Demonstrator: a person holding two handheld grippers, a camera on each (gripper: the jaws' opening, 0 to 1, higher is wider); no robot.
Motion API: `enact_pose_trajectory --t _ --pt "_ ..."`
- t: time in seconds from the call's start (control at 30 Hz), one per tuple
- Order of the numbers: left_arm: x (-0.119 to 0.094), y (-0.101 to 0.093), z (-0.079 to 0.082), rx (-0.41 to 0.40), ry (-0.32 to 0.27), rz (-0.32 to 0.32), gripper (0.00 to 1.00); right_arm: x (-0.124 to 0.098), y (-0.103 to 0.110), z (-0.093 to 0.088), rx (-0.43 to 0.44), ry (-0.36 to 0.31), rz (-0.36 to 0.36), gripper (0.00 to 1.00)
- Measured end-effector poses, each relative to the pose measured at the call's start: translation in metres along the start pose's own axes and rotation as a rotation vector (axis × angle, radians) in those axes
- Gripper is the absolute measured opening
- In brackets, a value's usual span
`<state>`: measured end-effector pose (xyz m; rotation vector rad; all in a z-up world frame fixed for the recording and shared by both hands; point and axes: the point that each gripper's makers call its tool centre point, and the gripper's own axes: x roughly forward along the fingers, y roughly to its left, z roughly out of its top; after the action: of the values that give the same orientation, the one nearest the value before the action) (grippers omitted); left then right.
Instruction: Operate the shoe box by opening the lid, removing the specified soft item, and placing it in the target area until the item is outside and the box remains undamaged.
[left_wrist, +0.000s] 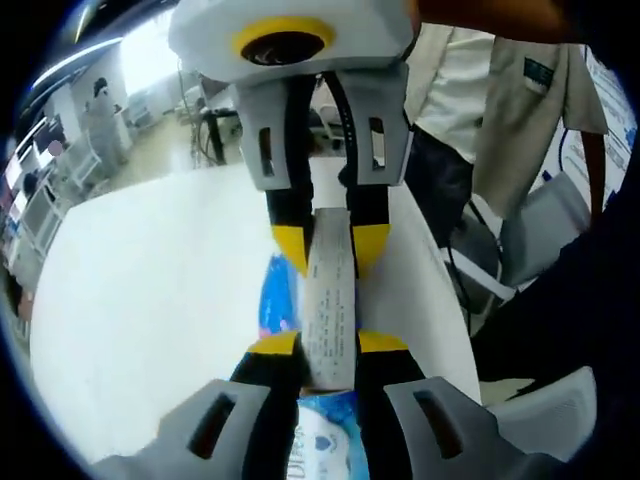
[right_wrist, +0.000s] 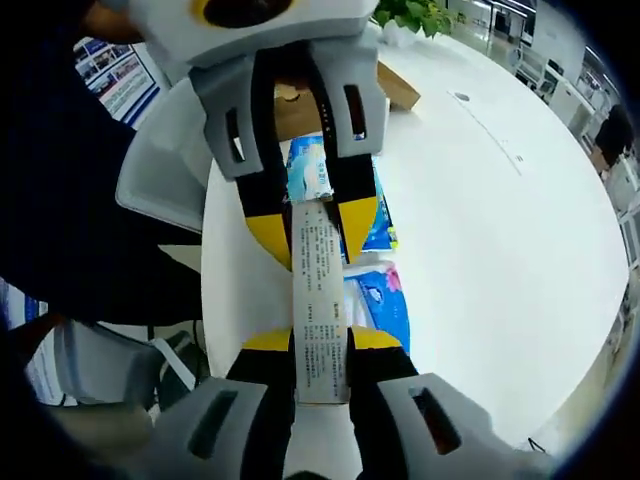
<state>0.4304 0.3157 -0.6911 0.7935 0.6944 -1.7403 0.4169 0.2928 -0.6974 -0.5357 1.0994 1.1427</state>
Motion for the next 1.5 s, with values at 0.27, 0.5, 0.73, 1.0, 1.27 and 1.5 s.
enact_pose_trajectory --t 0.27,0.5,0.73,1.0,1.27,1.5 --pt "0.004 0.019 0.006 -0.009 -0.008 0.012 0.17 -0.005 -0.020 -0.004 -0.009 0.005 0.004 0.17" --pt "0.005 0.038 0.011 -0.011 -0.013 0.027 0.17 -0.010 -0.041 -0.004 -0.022 0.013 0.004 0.17" --pt "0.005 0.055 0.011 -0.027 -0.017 0.036 0.18 -0.012 -0.054 -0.001 -0.028 0.020 0.006 0.17" --pt "0.001 0.052 0.015 -0.020 -0.030 0.019 0.17 -0.018 -0.047 0.002 -0.027 0.027 0.020 0.17" --pt "-0.009 0.060 0.020 -0.023 -0.052 0.036 0.17 -0.028 -0.052 0.010 -0.039 0.033 0.011 0.17" --pt "-0.008 0.071 0.020 -0.032 -0.053 0.055 0.17 -0.028 -0.062 0.011 -0.048 0.044 0.008 0.17"
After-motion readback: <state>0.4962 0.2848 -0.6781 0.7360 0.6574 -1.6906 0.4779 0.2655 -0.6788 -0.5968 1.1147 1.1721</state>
